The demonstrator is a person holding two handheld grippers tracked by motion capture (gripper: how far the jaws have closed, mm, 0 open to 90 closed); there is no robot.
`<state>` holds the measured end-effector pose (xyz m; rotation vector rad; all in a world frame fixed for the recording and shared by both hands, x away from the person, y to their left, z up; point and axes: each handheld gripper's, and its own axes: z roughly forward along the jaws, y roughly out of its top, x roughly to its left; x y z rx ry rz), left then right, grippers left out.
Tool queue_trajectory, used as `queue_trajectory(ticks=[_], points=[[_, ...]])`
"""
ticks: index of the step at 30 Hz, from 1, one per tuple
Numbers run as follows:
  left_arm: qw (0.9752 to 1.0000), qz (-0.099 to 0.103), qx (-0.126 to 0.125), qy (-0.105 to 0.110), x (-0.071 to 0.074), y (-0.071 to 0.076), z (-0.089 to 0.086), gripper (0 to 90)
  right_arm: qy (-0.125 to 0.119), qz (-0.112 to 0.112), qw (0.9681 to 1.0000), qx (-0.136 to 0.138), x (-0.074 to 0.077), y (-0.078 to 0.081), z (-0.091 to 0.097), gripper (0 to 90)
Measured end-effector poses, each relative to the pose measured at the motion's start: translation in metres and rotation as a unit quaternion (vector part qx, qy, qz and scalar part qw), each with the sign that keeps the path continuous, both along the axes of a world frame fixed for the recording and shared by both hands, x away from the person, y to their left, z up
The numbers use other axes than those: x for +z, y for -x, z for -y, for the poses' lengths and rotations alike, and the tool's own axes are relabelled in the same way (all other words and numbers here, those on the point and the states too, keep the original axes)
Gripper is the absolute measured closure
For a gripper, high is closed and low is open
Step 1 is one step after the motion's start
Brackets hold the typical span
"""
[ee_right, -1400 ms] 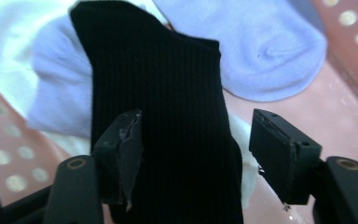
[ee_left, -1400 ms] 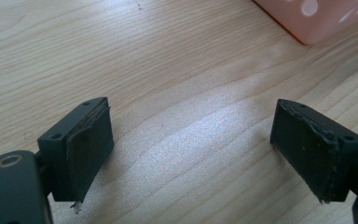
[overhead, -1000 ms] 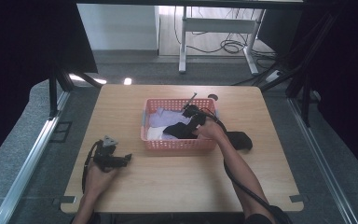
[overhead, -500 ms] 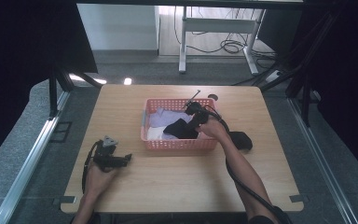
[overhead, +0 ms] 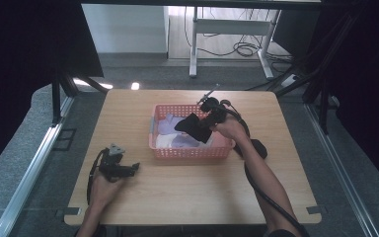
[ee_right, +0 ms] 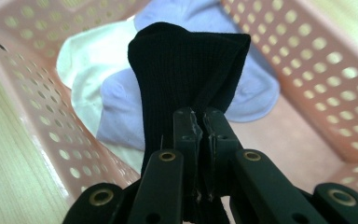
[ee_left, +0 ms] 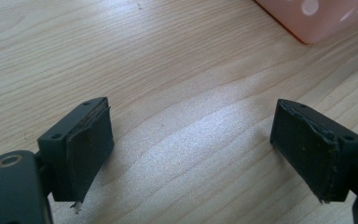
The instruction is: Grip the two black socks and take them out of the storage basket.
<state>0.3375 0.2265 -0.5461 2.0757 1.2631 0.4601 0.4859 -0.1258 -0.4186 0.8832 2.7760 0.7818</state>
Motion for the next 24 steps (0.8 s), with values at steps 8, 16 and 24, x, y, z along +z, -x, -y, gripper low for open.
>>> queue_trajectory(ticks=[8, 16, 24], points=[[1.0000, 0.001, 0.000, 0.000, 0.000, 0.000, 0.000, 12.9, -0.006, 0.022, 0.9997, 0.002, 0.025, 0.003, 0.002, 85.5], [1.0000, 0.002, 0.000, 0.000, 0.000, 0.000, 0.000, 12.9, -0.014, 0.040, 0.9991, -0.001, 0.047, 0.006, 0.007, 85.6], [1.0000, 0.001, 0.000, 0.000, 0.000, 0.000, 0.000, 12.9, -0.017, 0.051, 0.9985, -0.012, 0.061, 0.011, 0.022, 85.5]])
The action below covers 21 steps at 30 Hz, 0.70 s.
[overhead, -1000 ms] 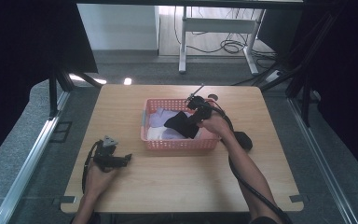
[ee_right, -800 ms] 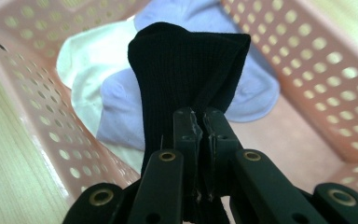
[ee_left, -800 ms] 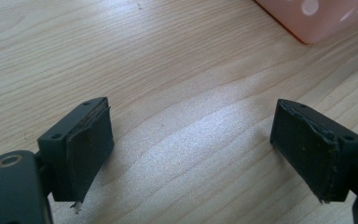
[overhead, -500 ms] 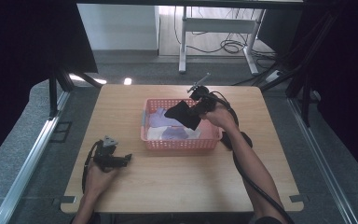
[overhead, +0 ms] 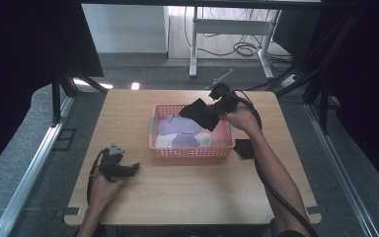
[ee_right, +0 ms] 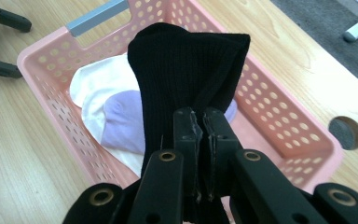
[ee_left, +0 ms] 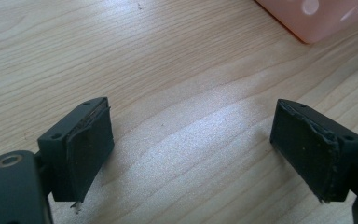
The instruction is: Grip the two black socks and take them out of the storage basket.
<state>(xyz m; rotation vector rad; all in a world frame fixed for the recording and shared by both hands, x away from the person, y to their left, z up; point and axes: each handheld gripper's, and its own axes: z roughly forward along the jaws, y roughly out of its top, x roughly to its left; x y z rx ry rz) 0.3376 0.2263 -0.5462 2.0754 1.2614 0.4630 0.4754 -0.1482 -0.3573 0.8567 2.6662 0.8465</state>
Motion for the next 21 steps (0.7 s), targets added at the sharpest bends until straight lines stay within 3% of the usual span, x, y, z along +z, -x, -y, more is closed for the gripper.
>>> queue_trajectory(ticks=[11, 21], points=[[1.0000, 0.000, 0.000, -0.001, 0.000, 0.000, 0.000, 12.9, 0.007, 0.008, 0.9996, -0.025, 0.010, 0.004, 0.028, 85.5], [1.0000, 0.000, 0.000, -0.002, 0.000, 0.000, 0.000, 12.9, 0.007, 0.017, 0.9980, -0.060, 0.012, 0.008, 0.069, 85.5]])
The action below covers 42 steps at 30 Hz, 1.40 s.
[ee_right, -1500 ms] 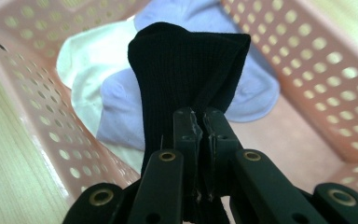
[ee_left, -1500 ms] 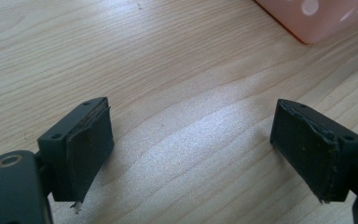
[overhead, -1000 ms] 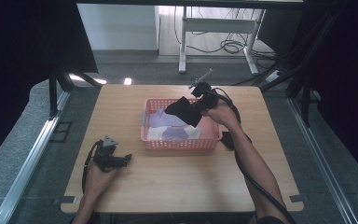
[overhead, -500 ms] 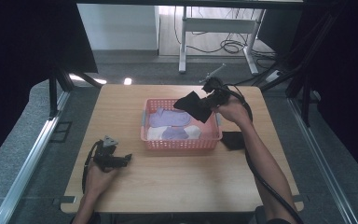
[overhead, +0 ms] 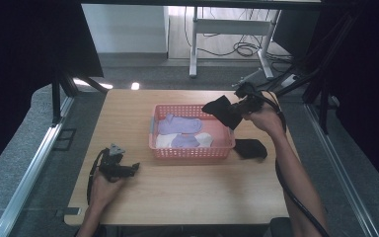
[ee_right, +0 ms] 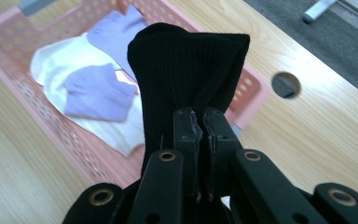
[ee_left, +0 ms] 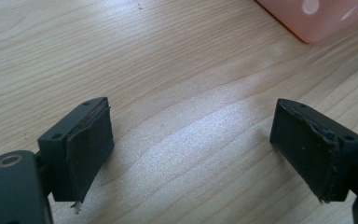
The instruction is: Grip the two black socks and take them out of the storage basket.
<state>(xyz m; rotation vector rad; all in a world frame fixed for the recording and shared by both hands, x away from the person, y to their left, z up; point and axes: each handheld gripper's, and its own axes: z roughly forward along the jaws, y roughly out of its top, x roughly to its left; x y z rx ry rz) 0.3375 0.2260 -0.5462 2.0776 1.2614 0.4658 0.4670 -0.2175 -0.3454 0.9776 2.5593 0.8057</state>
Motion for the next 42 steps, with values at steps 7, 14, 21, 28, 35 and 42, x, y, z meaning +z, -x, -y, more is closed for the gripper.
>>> queue_trajectory(ticks=[7, 14, 21, 28, 35, 42], points=[[1.0000, -0.001, 0.000, -0.001, 0.000, 0.000, 0.000, 12.9, 0.002, 0.002, 0.9996, -0.028, -0.002, 0.006, 0.031, 85.4], [1.0000, -0.001, 0.000, 0.000, 0.000, 0.000, 0.000, 13.0, 0.007, -0.001, 0.9978, -0.066, -0.006, 0.014, 0.067, 85.4], [1.0000, -0.001, 0.001, 0.001, 0.000, 0.000, 0.000, 13.0, 0.015, -0.004, 0.9951, -0.097, -0.014, 0.022, 0.098, 85.3], [1.0000, 0.000, 0.002, 0.002, 0.000, 0.000, 0.000, 13.0, 0.026, -0.019, 0.9927, -0.116, -0.036, 0.023, 0.109, 85.1], [1.0000, -0.001, 0.001, 0.001, 0.000, 0.000, 0.000, 13.0, 0.032, -0.046, 0.9910, -0.121, -0.072, 0.018, 0.108, 84.8], [1.0000, -0.002, 0.001, 0.000, 0.000, 0.000, 0.000, 13.1, 0.039, -0.065, 0.9888, -0.129, -0.101, 0.014, 0.103, 84.0]])
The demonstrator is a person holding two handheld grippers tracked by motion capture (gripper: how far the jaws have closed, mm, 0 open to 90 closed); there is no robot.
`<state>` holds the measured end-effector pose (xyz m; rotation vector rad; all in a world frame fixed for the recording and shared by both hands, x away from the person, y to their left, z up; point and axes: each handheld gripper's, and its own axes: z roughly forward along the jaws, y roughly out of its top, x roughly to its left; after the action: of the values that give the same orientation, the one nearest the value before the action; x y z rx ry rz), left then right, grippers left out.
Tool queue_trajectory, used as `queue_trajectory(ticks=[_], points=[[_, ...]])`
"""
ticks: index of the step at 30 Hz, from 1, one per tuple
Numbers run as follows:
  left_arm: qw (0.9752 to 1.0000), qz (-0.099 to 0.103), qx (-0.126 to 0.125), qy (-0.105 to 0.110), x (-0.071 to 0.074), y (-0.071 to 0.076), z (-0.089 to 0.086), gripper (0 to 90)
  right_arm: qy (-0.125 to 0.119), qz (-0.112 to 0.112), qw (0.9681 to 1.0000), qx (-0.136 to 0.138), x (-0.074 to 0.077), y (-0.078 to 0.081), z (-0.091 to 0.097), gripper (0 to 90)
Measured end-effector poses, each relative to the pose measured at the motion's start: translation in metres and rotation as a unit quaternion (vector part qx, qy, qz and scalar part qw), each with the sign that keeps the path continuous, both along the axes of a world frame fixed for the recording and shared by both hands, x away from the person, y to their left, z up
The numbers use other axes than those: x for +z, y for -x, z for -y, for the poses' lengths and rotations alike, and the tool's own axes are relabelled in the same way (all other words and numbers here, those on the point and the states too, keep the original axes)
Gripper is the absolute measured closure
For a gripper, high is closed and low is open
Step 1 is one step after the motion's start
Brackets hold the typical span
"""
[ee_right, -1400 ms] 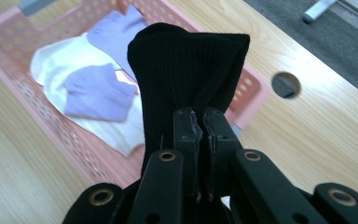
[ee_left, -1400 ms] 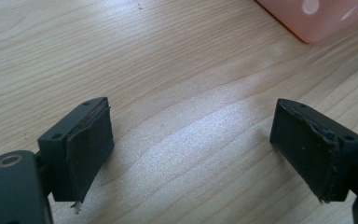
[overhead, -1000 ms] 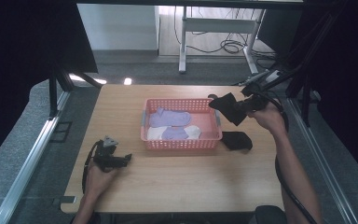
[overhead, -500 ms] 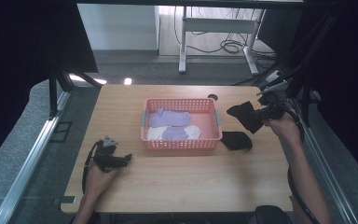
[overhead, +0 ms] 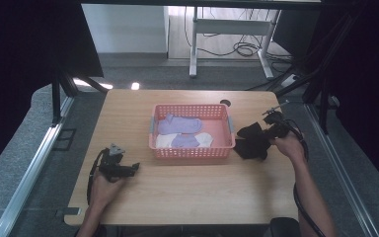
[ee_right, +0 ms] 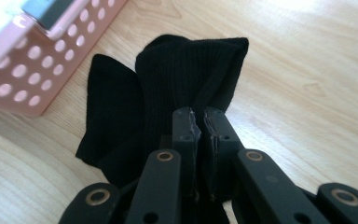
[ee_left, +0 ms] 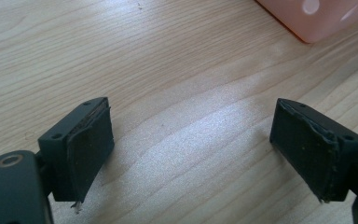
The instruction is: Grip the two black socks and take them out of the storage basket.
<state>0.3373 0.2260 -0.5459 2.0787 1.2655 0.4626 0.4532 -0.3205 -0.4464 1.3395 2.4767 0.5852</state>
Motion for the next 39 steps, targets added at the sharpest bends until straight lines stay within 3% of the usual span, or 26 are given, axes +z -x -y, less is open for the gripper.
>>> queue_trajectory(ticks=[8, 11, 19, 26, 32, 39], points=[[1.0000, 0.000, 0.000, -0.001, 0.000, 0.000, 0.000, 13.1, 0.020, -0.027, 0.9994, -0.009, -0.032, -0.006, -0.003, 80.5], [1.0000, 0.000, -0.001, -0.001, 0.000, 0.000, 0.000, 13.1, 0.020, -0.032, 0.9992, -0.014, -0.038, -0.007, -0.002, 76.9], [1.0000, 0.000, 0.000, 0.000, 0.000, 0.000, 0.000, 13.0, 0.007, -0.018, 0.9998, -0.008, -0.022, -0.003, 0.001, 57.1], [1.0000, 0.000, -0.001, 0.002, 0.000, 0.000, 0.000, 12.7, 0.002, 0.005, 0.9998, 0.017, -0.006, 0.008, -0.005, 38.7], [1.0000, -0.001, -0.001, 0.000, 0.000, 0.000, 0.000, 12.7, -0.011, 0.031, 0.9987, 0.039, 0.006, 0.023, -0.013, 29.1], [1.0000, 0.000, -0.001, 0.000, 0.000, 0.000, 0.000, 12.8, -0.037, 0.040, 0.9963, 0.066, 0.010, 0.043, -0.024, 20.9]])
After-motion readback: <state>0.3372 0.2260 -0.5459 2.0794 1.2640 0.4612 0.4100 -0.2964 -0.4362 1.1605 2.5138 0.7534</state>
